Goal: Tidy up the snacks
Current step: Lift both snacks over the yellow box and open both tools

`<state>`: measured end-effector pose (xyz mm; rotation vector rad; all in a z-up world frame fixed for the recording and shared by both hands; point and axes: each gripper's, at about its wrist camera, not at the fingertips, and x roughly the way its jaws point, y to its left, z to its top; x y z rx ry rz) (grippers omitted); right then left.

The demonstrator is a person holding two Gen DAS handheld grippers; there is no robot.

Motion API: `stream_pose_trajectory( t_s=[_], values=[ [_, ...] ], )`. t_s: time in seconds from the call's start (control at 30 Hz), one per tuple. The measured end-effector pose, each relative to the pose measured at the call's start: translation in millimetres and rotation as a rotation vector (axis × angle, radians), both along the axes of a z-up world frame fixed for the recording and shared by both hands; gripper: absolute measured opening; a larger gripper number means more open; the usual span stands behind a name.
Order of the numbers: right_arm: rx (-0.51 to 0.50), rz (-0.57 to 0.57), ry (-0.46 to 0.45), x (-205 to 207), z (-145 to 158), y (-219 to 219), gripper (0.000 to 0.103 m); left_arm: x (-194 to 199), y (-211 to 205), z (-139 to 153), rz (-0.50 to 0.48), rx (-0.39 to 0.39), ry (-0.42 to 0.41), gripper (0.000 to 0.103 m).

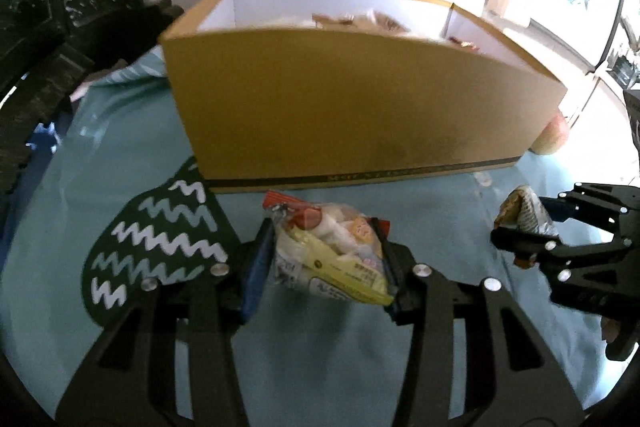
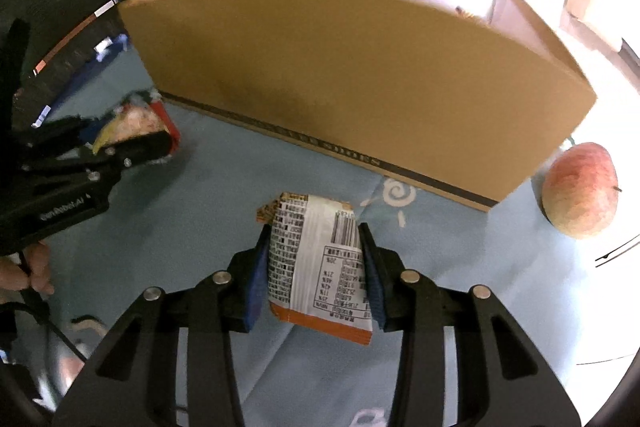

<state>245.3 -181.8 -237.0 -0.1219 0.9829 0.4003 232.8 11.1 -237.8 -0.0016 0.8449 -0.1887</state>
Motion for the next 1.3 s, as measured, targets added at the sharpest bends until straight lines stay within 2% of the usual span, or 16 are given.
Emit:
stream_pose_trajectory(
  t_s=[0.17, 0.33, 0.47, 0.67, 0.73, 0.8, 0.9, 1.0, 1.13, 1.17, 1.2, 1.23, 1.27, 1.3],
  values=[
    [0.071, -0.017, -0.057, -33, 40, -17, 0.042, -22, -1, 22, -0.008, -0.011, -0.026, 0.047],
    [0.111, -0.042, -0.113, -67, 80, -34, 0.042, -41, -5, 56, -0.023, -0.026, -0.077, 0.047],
    [0.134, -0.057, -0.179, -87, 118, -45, 0.042, -53, -8, 96, -0.036, -0.045, -0.146, 0.047],
    [0.172, -0.074, -0.321, -96, 187, -57, 0.042, -49, -16, 178, -0.054, -0.075, -0.279, 0.047],
    [0.181, -0.085, -0.362, -87, 206, -63, 0.042, -38, -21, 196, -0.047, -0.066, -0.309, 0.047],
    [0.185, -0.104, -0.388, -71, 221, -66, 0.042, -19, -23, 208, -0.022, -0.089, -0.302, 0.047],
    [0.189, -0.128, -0.411, -42, 230, -70, 0.042, 8, -30, 216, 0.015, -0.109, -0.297, 0.047],
    [0.184, -0.138, -0.420, -14, 229, -67, 0.042, 32, -37, 209, 0.029, -0.108, -0.279, 0.048],
    [0.175, -0.149, -0.399, 25, 210, -62, 0.042, 66, -39, 190, 0.079, -0.098, -0.256, 0.048],
    [0.174, -0.153, -0.390, 36, 205, -60, 0.043, 72, -39, 186, 0.097, -0.095, -0.256, 0.055],
    [0.159, -0.165, -0.359, 54, 193, -57, 0.046, 82, -39, 180, 0.133, -0.094, -0.251, 0.071],
    [0.127, -0.186, -0.334, 67, 185, -55, 0.066, 93, -37, 171, 0.186, -0.099, -0.228, 0.101],
    [0.094, -0.202, -0.326, 74, 179, -52, 0.073, 99, -35, 165, 0.227, -0.094, -0.220, 0.101],
    [0.067, -0.207, -0.324, 80, 174, -51, 0.073, 103, -34, 160, 0.247, -0.086, -0.199, 0.101]
  ],
)
